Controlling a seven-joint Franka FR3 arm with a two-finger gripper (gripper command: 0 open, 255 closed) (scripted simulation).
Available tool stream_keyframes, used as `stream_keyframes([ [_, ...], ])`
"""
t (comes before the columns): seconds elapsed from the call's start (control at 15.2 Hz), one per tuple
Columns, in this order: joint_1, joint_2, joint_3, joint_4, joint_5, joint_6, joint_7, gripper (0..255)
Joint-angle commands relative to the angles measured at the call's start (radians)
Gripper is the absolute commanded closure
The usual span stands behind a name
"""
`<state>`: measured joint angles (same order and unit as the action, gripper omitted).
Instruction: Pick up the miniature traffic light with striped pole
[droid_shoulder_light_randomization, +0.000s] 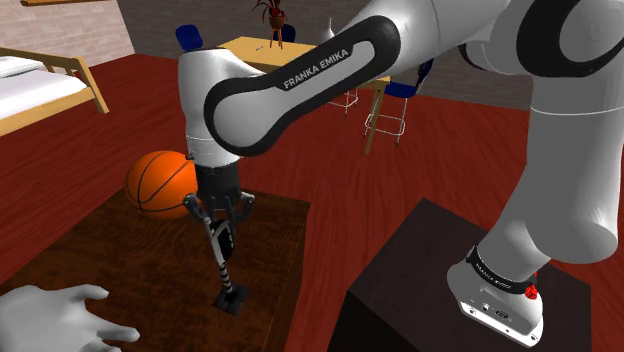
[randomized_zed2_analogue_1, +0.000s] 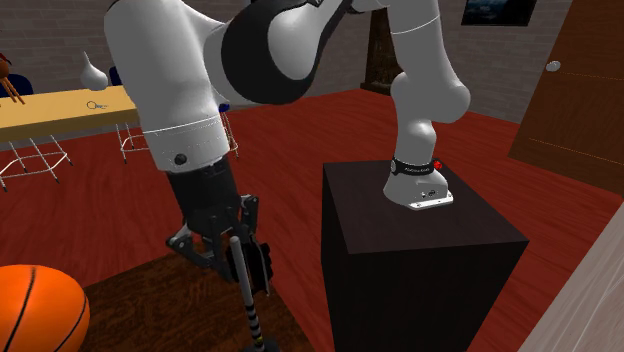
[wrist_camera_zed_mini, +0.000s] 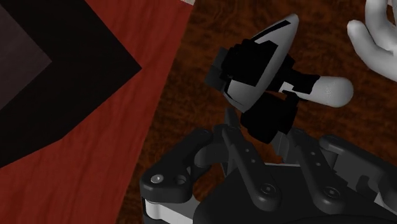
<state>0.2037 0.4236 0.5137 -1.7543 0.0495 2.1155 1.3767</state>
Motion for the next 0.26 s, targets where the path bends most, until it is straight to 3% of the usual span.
stream_keyframes([
  [0.0,-0.002,-0.01,0.002,0.015,0.004,-0.023,0.001,255],
  [0.2,-0.003,-0.016,0.004,0.021,0.006,-0.036,0.002,255],
])
